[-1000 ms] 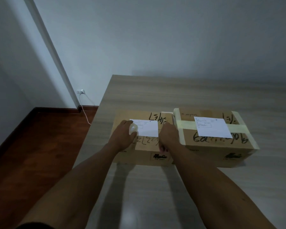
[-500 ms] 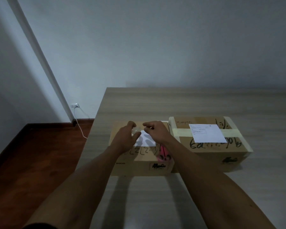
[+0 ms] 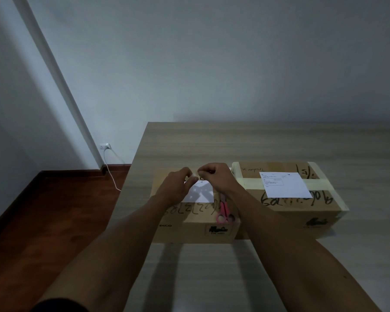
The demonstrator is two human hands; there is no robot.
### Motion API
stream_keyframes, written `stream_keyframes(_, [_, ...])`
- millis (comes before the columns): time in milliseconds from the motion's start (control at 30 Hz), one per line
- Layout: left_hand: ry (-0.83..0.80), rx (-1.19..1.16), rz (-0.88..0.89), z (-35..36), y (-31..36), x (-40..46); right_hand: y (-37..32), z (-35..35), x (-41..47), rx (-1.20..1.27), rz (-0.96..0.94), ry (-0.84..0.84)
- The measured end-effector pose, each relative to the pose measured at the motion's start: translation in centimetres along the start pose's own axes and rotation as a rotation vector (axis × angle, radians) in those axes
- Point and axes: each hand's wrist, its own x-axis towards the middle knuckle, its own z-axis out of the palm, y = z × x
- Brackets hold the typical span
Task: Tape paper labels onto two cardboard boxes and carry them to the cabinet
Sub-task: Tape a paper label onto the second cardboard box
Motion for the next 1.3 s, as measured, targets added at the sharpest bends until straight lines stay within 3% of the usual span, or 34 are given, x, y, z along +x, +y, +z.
stream_keyframes(233, [-0.007,0.028,0.01,0.1,-0.2,0.3,-0.2,0.1,0.2,0.022,-0.002,0.011])
stream_keyframes(533, [-0.027,-0.053,-0.035,0.3,-0.1,0.3,-0.4,0.6,1.1,-0.204,0.026,-0.033])
stream_keyframes(867, [0.138,-0.112,-0.187,-0.2,-0.6,-0.1,-3.0,-0.6,2.0,-0.271,-0.116,0.042])
stream_keyframes(1133, [0.054,-0.15,-0.216,0.6,-1.2,0.1,-3.8,-2.0,2.2,-0.285,-0.172,-0.032])
stream_keyframes(1300, [0.01,-0.326,-0.241,-0.1,-0.4,0.6,-4.9,-3.1,3.0,-0.36,-0.207,-0.082])
